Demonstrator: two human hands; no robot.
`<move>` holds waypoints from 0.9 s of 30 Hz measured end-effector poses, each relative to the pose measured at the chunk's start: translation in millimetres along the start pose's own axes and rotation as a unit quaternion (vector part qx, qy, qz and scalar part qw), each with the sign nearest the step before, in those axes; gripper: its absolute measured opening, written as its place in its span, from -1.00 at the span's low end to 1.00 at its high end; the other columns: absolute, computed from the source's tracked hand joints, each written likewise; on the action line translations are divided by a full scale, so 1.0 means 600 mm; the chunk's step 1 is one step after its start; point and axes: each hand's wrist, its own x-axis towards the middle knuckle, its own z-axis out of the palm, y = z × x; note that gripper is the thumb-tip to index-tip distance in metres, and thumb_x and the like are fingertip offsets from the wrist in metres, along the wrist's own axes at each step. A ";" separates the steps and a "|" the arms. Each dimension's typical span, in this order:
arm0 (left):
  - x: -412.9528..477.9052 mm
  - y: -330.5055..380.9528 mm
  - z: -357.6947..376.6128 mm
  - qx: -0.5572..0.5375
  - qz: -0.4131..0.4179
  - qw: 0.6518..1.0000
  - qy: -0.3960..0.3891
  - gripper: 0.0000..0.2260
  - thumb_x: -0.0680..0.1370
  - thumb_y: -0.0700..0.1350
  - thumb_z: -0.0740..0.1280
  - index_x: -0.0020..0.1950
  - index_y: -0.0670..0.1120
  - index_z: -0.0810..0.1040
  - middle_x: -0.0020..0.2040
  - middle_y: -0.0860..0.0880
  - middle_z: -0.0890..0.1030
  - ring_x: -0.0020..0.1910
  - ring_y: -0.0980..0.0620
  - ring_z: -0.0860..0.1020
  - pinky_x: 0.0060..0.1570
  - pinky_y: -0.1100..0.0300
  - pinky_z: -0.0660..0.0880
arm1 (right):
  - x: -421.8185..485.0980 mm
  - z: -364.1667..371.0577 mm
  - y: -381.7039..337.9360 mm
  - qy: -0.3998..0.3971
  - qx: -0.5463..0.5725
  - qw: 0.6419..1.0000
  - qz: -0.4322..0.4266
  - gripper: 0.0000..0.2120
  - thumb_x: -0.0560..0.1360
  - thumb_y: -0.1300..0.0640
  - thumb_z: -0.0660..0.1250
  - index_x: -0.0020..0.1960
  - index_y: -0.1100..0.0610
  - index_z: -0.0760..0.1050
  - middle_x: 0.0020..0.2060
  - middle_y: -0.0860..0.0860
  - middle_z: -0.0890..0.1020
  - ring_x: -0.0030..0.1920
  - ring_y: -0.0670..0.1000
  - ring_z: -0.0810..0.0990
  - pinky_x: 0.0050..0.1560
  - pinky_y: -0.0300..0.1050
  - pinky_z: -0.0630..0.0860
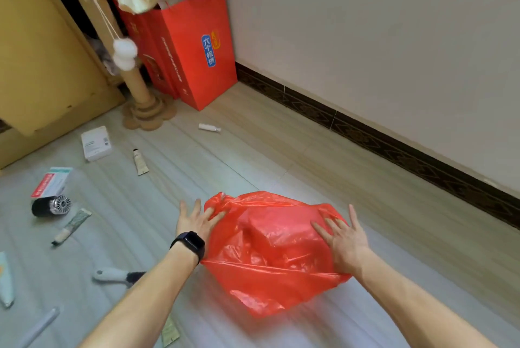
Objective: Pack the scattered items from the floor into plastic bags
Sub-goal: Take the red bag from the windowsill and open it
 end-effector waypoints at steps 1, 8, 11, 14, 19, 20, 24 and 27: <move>0.018 0.013 0.018 -0.001 0.001 1.000 -0.012 -0.09 0.50 0.15 0.31 0.54 0.18 -0.36 0.59 0.01 -0.11 0.54 -0.21 -0.04 0.36 -0.37 -0.01 | 0.021 0.013 -0.005 -0.005 -0.006 1.000 -0.006 -0.24 0.59 -0.12 0.10 0.59 -0.08 -0.32 0.60 0.04 -0.16 0.60 0.01 -0.12 0.36 0.40 -0.50; 0.036 0.068 0.118 -0.032 0.069 0.992 -0.101 -0.18 0.55 0.07 0.23 0.57 0.11 -0.32 0.60 -0.02 -0.20 0.55 -0.16 -0.01 0.40 -0.30 0.03 | 0.107 0.078 -0.073 -0.012 -0.024 0.999 -0.042 -0.18 0.55 -0.15 0.13 0.61 0.04 -0.26 0.60 0.08 -0.03 0.57 0.07 0.05 0.36 0.41 -0.50; -0.017 0.061 0.114 -0.114 0.121 0.978 -0.127 -0.25 0.53 0.16 0.22 0.59 0.12 -0.14 0.60 -0.08 -0.09 0.55 -0.12 0.04 0.43 -0.20 0.11 | 0.084 0.049 -0.082 -0.001 -0.028 0.997 -0.066 -0.38 0.55 -0.04 0.13 0.57 0.08 0.12 0.47 0.14 0.27 0.47 0.16 0.22 0.35 0.44 -0.48; -0.052 0.033 0.058 -0.170 0.161 0.967 -0.103 -0.41 0.56 0.17 0.16 0.57 0.18 0.06 0.53 -0.11 0.22 0.53 -0.10 0.14 0.45 -0.14 0.12 | 0.053 -0.009 -0.081 0.016 -0.022 0.995 -0.096 -0.57 0.52 0.07 0.12 0.36 0.08 0.42 0.25 0.12 0.50 0.35 0.20 0.37 0.42 0.45 -0.36; -0.071 -0.031 -0.063 -0.262 0.141 0.955 -0.012 -0.60 0.58 0.10 0.19 0.43 0.18 0.37 0.25 -0.06 0.57 0.27 -0.14 0.49 0.21 0.05 0.42 | -0.004 -0.114 -0.127 0.054 0.115 0.974 -0.188 -0.67 0.56 0.08 0.15 0.29 0.02 0.47 0.19 0.07 0.57 0.24 0.17 0.50 0.26 0.05 0.34; -0.070 -0.041 -0.082 -0.268 0.127 0.955 -0.010 -0.63 0.59 0.10 0.19 0.40 0.17 0.40 0.22 -0.06 0.59 0.24 -0.14 0.52 0.17 0.05 0.44 | -0.010 -0.120 -0.145 0.046 0.156 0.966 -0.202 -0.69 0.55 0.06 0.17 0.26 0.01 0.49 0.17 0.06 0.58 0.21 0.17 0.54 0.16 0.00 0.42; -0.085 -0.055 -0.111 -0.099 0.016 0.994 -0.042 -0.67 0.59 0.05 0.17 0.34 0.05 0.47 0.25 -0.10 0.52 0.26 -0.18 0.48 0.28 -0.09 0.31 | -0.034 -0.109 -0.220 -0.005 0.233 0.950 -0.209 -0.67 0.54 0.00 0.18 0.27 0.00 0.49 0.21 0.08 0.55 0.23 0.19 0.53 0.11 0.00 0.49; -0.113 -0.029 -0.098 0.020 -0.042 0.998 -0.028 -0.64 0.63 -0.09 0.09 0.41 -0.08 0.42 0.40 -0.19 0.28 0.42 -0.30 0.23 0.37 -0.30 0.14 | -0.047 -0.080 -0.256 -0.018 0.210 0.959 -0.190 -0.62 0.57 -0.07 0.16 0.35 0.00 0.42 0.27 0.10 0.46 0.32 0.19 0.41 0.25 0.04 0.42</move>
